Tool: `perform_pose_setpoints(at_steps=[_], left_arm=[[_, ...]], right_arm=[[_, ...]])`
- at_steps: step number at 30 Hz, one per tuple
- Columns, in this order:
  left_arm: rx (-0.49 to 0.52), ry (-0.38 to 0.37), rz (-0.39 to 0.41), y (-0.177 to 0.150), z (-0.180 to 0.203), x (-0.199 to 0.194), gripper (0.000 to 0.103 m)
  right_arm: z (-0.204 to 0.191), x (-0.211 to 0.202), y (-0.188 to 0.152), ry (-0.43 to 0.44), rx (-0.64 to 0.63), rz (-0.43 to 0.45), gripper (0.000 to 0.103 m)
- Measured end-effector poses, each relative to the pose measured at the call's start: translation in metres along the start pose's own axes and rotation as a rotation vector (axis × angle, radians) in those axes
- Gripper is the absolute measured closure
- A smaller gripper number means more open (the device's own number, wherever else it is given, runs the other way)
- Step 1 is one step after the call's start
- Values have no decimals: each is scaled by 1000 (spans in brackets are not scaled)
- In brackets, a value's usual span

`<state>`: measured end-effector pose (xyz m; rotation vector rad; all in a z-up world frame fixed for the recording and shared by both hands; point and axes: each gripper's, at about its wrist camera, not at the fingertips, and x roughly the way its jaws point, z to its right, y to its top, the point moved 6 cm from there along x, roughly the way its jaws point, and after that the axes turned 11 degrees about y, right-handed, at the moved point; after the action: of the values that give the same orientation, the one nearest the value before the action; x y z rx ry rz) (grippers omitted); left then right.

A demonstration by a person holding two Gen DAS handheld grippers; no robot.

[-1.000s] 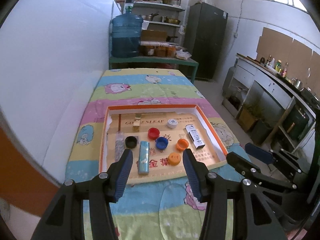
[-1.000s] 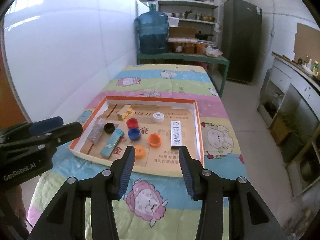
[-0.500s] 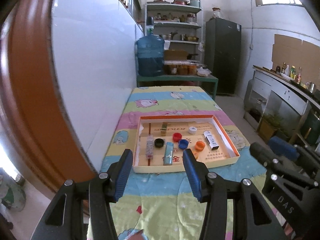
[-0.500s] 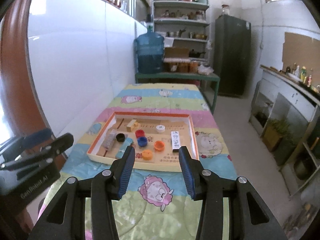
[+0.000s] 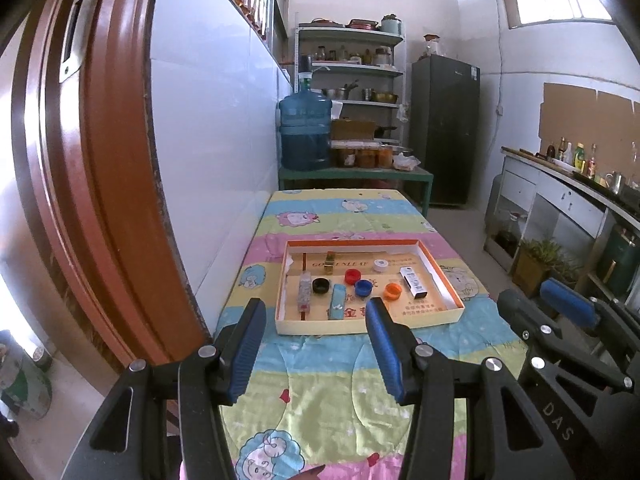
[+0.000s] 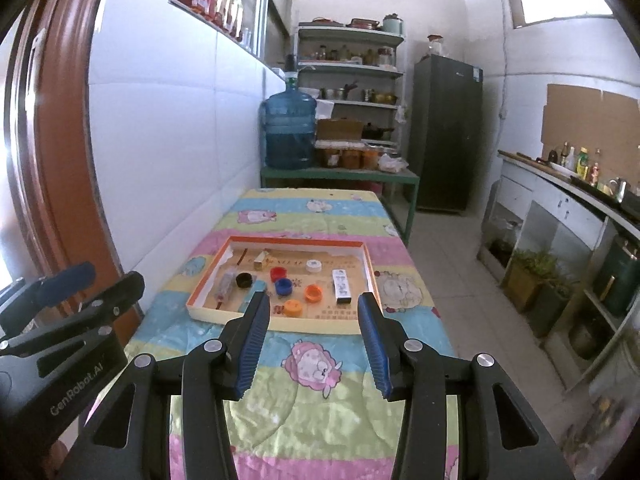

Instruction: Organize rigid objects

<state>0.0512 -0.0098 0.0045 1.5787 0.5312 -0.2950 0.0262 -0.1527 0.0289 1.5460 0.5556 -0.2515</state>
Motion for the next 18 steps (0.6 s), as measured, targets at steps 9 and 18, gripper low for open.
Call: perform_pose_setpoints(at_steps=[9, 18], left_arm=[[11, -1, -9, -5, 1, -3, 51], [10, -2, -6, -6, 0, -4, 51]], right_arm=[[1, -10, -3, -7, 15, 6, 56], [-2, -11, -4, -3, 12, 8, 56]])
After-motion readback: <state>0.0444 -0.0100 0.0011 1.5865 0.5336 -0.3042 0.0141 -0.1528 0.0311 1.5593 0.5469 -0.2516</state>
